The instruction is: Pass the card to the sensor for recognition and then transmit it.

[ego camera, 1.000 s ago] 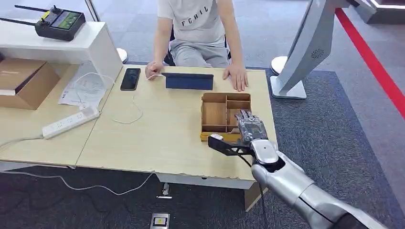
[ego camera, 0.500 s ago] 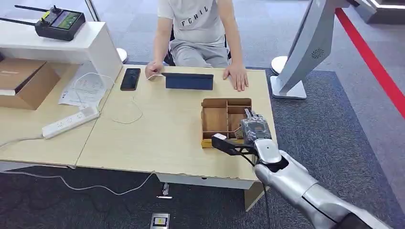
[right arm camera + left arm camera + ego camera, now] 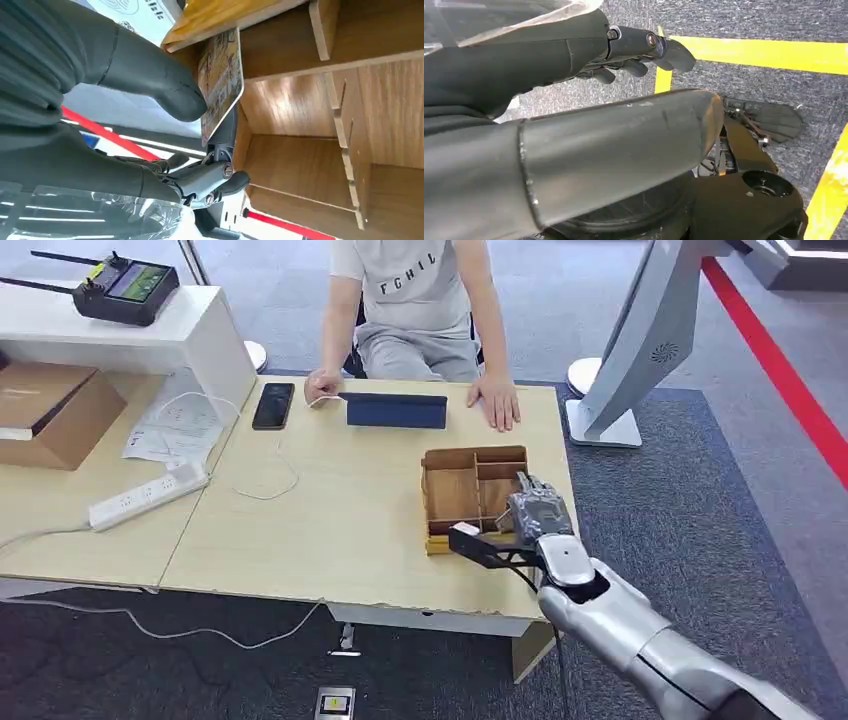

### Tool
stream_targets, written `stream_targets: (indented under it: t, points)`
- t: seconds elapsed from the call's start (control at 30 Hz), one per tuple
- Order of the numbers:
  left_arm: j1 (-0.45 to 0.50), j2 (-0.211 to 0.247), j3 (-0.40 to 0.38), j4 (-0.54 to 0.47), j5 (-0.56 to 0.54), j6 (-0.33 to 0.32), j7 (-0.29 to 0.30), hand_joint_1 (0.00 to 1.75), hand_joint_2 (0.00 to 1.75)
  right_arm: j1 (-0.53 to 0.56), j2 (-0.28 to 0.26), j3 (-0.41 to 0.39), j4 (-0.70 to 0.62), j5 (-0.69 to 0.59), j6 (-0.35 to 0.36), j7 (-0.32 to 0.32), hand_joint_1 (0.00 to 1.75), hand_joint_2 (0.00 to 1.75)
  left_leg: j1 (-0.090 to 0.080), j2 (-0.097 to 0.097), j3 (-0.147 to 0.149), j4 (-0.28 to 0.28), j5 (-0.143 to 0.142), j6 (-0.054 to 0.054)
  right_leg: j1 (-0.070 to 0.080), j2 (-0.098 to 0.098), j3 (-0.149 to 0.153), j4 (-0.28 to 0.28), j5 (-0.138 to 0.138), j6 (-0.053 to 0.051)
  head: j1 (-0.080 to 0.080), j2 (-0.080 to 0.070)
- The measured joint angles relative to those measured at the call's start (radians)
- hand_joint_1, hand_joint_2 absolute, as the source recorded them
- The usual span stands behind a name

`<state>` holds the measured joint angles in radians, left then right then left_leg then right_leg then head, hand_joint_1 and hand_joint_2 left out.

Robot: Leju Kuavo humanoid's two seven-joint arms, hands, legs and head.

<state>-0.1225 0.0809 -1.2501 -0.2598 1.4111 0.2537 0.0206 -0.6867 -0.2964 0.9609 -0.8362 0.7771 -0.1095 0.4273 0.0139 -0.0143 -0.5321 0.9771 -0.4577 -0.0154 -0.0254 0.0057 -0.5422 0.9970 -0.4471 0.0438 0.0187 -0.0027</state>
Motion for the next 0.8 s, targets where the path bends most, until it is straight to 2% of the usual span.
stream_targets:
  t: [0.8]
  points:
    - [0.0, 0.0, 0.0, 0.0, 0.005, -0.003, -0.015, 0.0, 0.0, 0.032, 0.014, -0.001, 0.008, -0.004, -0.056, -0.047, 1.75, 1.75, 0.0, 0.0, 0.0, 0.0, 0.0, 0.0, 0.0, 0.0, 0.0, 0.0, 0.0, 0.0, 0.0, 0.0]
